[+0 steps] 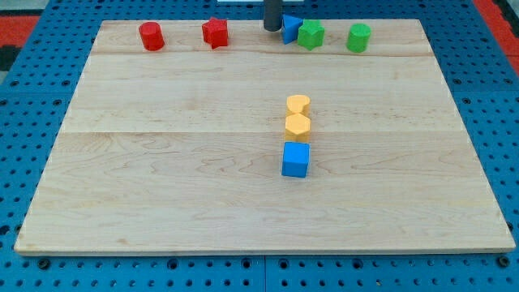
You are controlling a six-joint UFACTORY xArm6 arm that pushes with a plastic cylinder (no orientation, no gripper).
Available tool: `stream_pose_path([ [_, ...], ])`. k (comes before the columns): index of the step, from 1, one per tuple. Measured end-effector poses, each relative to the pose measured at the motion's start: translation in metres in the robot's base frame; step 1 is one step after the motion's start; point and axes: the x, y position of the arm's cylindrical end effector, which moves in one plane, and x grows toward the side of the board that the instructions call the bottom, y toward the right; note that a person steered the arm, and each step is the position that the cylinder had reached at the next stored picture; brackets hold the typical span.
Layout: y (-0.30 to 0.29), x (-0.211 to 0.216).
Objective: Slide blue triangle to the left of green star
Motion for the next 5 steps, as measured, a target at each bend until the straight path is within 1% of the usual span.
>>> stream_pose_path([
  [1, 0.0, 0.0],
  [2, 0.012, 0.023],
  [3, 0.037, 0.063],
  [4, 0.047, 0.108],
  [5, 0.111, 0.17],
])
